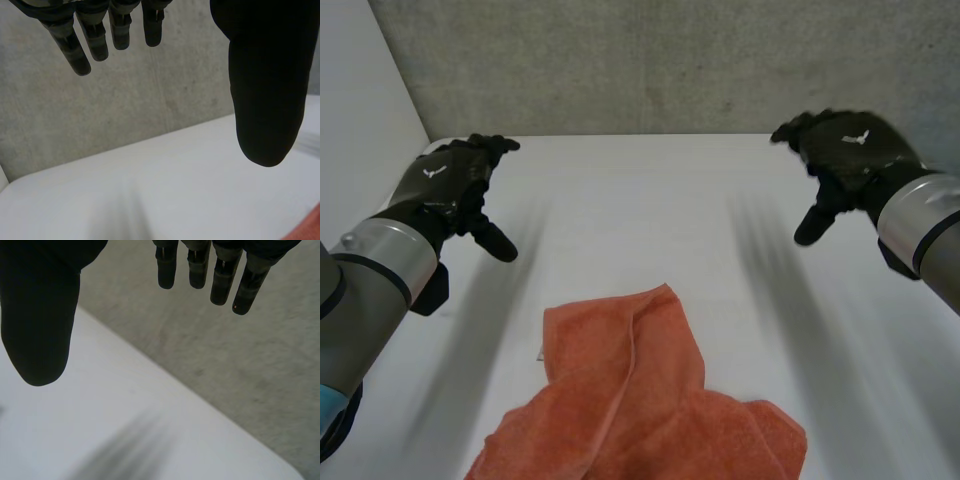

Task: Fold the laundry

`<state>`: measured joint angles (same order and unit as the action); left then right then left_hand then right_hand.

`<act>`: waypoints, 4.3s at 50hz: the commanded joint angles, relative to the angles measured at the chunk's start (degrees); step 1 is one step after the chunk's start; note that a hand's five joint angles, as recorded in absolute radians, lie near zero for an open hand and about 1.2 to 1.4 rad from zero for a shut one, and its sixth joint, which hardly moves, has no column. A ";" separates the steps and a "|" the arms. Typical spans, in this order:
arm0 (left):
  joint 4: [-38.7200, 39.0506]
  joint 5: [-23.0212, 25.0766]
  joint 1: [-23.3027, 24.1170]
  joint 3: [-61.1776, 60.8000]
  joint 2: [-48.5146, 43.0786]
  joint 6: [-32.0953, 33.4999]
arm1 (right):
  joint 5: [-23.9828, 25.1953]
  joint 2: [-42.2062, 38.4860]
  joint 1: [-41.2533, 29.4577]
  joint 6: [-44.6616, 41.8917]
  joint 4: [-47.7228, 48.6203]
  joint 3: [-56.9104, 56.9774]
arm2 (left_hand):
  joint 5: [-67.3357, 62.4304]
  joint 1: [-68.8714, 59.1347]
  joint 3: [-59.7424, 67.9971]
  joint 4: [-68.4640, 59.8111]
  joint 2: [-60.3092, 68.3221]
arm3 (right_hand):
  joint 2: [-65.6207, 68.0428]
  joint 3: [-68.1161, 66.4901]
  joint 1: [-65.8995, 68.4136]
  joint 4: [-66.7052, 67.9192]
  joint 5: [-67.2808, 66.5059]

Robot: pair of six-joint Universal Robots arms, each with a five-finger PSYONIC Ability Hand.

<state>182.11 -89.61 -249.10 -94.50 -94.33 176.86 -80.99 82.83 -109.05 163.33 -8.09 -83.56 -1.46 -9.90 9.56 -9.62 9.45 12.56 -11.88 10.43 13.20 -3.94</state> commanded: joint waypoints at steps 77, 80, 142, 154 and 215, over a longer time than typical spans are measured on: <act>10.20 -4.96 4.95 19.38 -4.72 2.88 | -0.49 -1.90 -10.92 -2.49 14.68 18.10 | -68.54 -70.10 70.44 -70.38 70.55 | 67.44 -68.12 69.57 66.80 -66.06; 10.11 -4.43 4.33 14.02 -4.63 3.06 | 0.48 -0.13 -10.92 -2.66 11.54 13.27 | -68.54 -70.10 70.44 -70.38 70.55 | 67.44 -68.12 69.57 66.80 -66.06; 6.85 -4.06 12.40 -11.86 -9.71 0.07 | -3.21 -25.35 -7.67 1.99 10.90 3.58 | -25.84 -27.39 27.73 -27.68 27.84 | 67.44 -68.12 69.57 66.80 -66.06; 12.83 -14.54 16.81 -6.04 -22.83 0.51 | -2.94 -23.24 -7.49 2.17 10.81 2.52 | -23.99 -25.54 25.88 -25.83 25.99 | 67.44 -68.12 69.57 66.80 -66.06; 22.33 -14.54 2.22 -9.64 -11.14 11.23 | 10.23 -18.50 5.93 3.22 -8.35 7.78 | -68.54 -70.10 70.44 -70.38 70.55 | 5.93 -6.60 8.06 5.29 -4.55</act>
<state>204.97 -104.46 -246.03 -103.24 -105.58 186.94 -73.93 64.15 -110.24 166.44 -13.31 -78.63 -58.49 -66.97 69.54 -69.67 69.71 18.97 -18.29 16.69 18.07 -8.05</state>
